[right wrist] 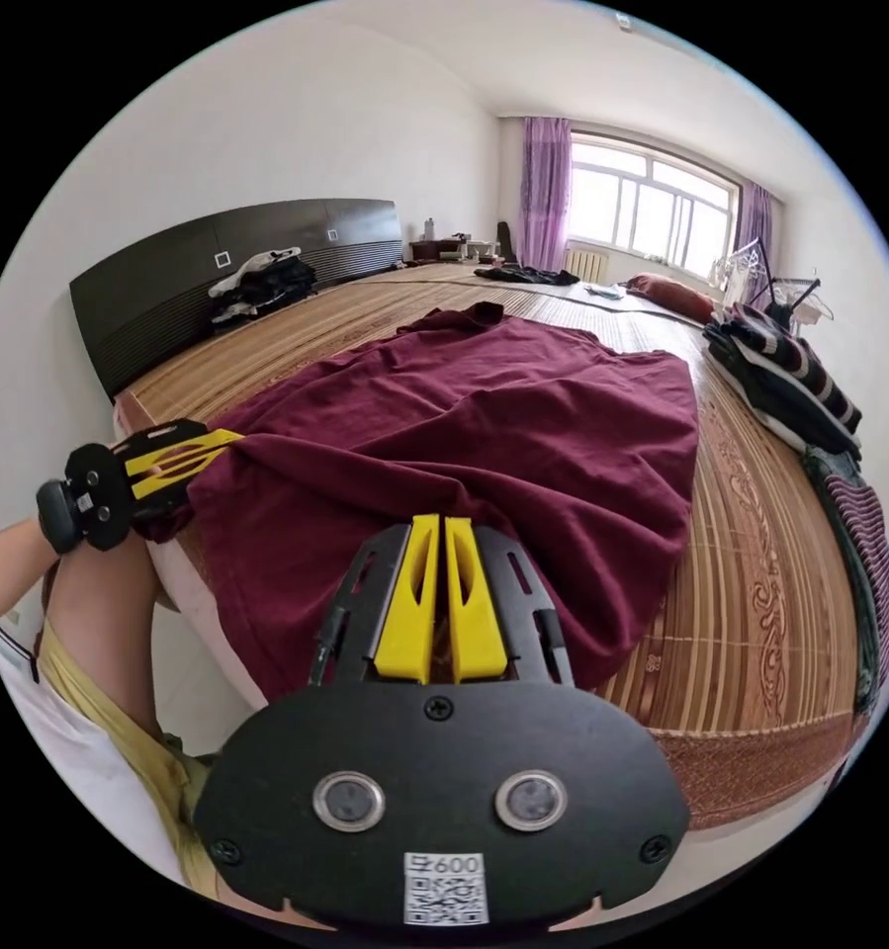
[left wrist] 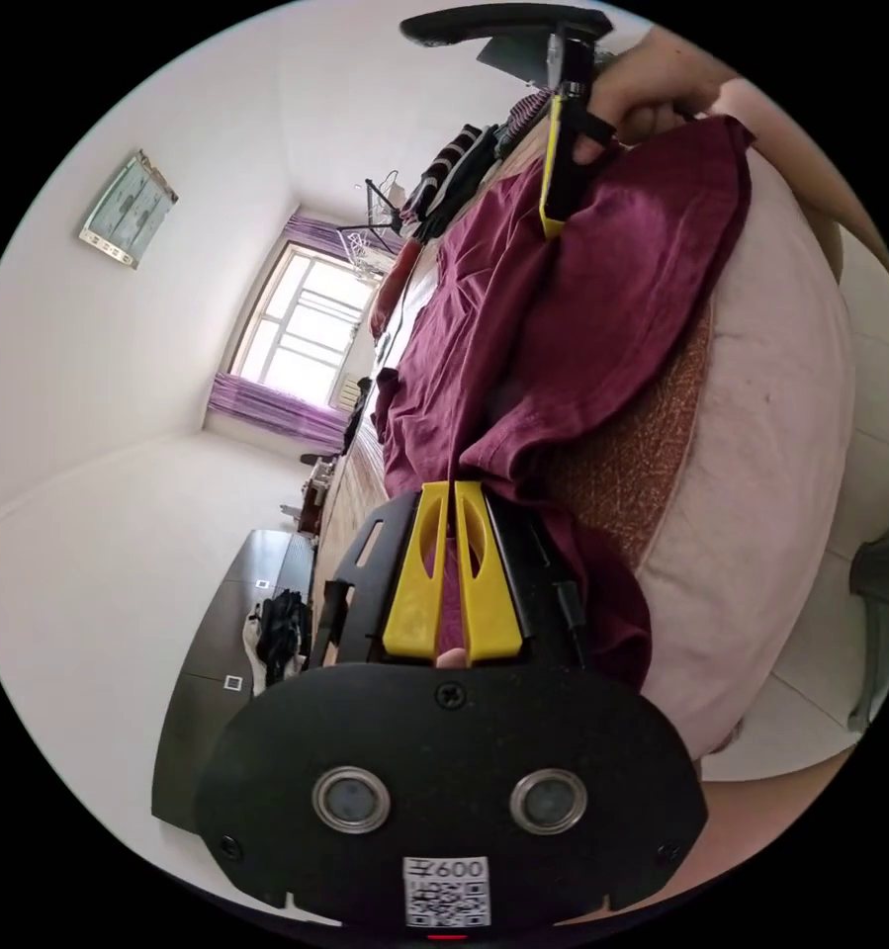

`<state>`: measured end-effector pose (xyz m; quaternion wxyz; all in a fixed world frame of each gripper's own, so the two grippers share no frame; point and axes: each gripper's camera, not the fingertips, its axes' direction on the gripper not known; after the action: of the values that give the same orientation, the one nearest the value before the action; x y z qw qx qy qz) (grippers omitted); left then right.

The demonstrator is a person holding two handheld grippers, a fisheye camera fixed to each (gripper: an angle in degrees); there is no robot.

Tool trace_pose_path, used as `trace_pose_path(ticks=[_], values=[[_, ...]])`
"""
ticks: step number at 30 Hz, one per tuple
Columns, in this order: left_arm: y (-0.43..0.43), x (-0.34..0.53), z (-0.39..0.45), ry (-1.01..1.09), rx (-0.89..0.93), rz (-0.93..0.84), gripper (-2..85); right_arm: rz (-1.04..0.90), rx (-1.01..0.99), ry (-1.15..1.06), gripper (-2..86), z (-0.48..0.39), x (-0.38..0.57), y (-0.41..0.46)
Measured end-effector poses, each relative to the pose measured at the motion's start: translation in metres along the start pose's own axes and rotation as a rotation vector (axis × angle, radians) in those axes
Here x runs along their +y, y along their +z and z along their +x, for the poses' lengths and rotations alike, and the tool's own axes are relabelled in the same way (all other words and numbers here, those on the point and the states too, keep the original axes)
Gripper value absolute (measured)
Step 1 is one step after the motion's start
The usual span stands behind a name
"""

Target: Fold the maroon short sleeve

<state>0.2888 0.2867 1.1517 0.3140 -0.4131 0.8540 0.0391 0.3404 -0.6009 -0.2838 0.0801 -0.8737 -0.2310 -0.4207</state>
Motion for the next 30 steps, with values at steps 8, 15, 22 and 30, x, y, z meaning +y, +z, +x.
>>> trace_pose_path(ticks=[8,15,22,30], values=[[-0.012,0.017,0.006,-0.013,-0.051,0.008,2.6,0.004,-0.023,0.088,2.0,0.023,0.022,-0.026],[-0.08,0.05,-0.022,-0.328,-0.236,0.254,9.8,0.153,-0.018,0.411,14.0,0.014,0.117,-0.114],[-0.087,0.077,-0.054,-0.528,-0.21,0.233,13.8,-0.007,0.204,0.165,6.9,-0.034,0.124,-0.097],[-0.1,0.085,-0.09,-0.507,-0.157,0.19,18.4,0.139,-0.064,0.334,-0.8,0.033,0.125,-0.158]])
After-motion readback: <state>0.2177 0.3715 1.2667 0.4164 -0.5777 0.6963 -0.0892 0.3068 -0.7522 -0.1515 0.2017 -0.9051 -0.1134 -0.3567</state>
